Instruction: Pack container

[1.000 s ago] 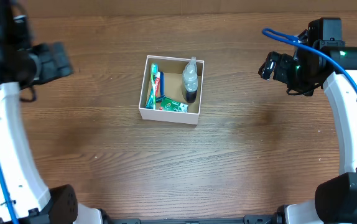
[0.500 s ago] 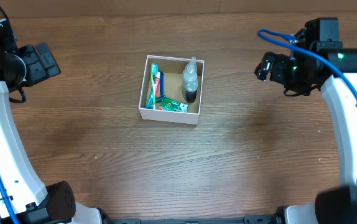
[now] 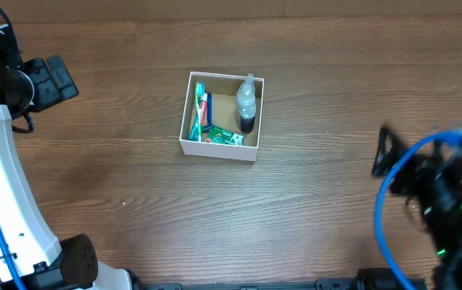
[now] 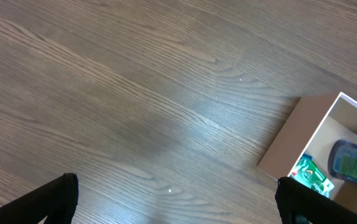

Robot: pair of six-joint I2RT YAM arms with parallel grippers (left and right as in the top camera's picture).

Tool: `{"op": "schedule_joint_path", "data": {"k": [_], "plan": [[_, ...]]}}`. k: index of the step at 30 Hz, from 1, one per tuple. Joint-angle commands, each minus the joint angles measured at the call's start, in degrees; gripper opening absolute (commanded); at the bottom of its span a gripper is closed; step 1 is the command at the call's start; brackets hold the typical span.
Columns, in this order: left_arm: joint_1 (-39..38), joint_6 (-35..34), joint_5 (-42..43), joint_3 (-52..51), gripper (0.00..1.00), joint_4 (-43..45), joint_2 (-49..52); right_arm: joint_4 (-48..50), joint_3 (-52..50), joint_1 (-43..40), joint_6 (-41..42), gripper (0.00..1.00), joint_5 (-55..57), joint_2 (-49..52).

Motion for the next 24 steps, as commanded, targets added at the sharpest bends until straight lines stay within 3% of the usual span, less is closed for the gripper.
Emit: {"op": "schedule_joint_path", "data": {"k": [1, 9, 17, 24], "plan": [[0.09, 0.24, -0.09, 0.50, 1.00, 0.26, 0.09, 2.67, -15.10, -1.05, 0.09, 1.00, 0.50, -9.01], [0.09, 0.22, -0.11, 0.50, 1.00, 0.26, 0.09, 12.35, -39.82, -2.08, 0.09, 1.00, -0.33, -25.90], [0.09, 0.22, -0.09, 0.50, 1.00, 0.26, 0.09, 12.55, -47.30, -2.05, 0.07, 1.00, -0.31, -33.48], [0.09, 0.24, -0.11, 0.50, 1.00, 0.26, 0.09, 12.83, -50.49, -2.05, 0.04, 1.00, -0.28, -33.75]]}}
